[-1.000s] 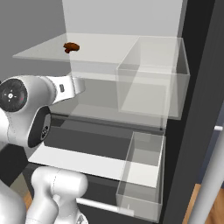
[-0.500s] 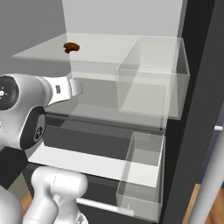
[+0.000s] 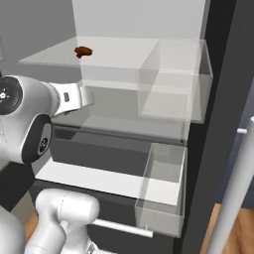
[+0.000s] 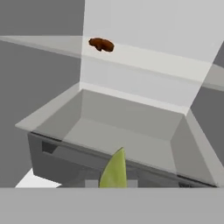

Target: Open the fridge, remove the mango, lemon wedge, and chicken drumstick, and place them on any counter.

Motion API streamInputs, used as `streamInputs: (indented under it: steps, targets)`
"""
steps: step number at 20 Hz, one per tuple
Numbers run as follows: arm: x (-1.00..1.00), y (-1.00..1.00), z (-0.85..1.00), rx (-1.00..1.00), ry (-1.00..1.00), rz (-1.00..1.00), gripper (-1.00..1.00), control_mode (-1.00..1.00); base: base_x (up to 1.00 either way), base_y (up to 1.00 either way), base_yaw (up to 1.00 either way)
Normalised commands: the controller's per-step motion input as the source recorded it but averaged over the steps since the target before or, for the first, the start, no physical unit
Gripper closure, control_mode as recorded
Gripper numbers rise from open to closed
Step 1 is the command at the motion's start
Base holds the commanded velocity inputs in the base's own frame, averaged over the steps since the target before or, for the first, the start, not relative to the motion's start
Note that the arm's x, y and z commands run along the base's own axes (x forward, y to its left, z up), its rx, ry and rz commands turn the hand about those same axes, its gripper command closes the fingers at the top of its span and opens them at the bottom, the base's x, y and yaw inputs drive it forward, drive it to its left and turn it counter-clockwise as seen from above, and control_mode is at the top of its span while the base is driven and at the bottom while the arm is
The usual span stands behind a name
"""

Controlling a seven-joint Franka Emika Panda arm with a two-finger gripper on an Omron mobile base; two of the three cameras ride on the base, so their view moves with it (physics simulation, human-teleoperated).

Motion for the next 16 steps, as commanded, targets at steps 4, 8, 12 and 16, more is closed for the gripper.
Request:
streamInputs:
  steps: [4, 8, 12, 16]
  targets:
    - [0.00, 0.00, 0.00, 0.00, 0.00, 0.00, 1.00, 1.00, -0.77, -0.09, -0.24]
    - [0.00, 0.00, 0.00, 0.00, 0.00, 0.00, 1.00, 1.00, -0.92, 0.00, -0.45]
    - [0.00, 0.00, 0.00, 0.00, 0.00, 0.00, 1.00, 1.00, -1.00, 0.00, -0.55]
    - [0.00, 0.00, 0.00, 0.00, 0.00, 0.00, 1.00, 1.00, -1.00, 0.00, -0.57]
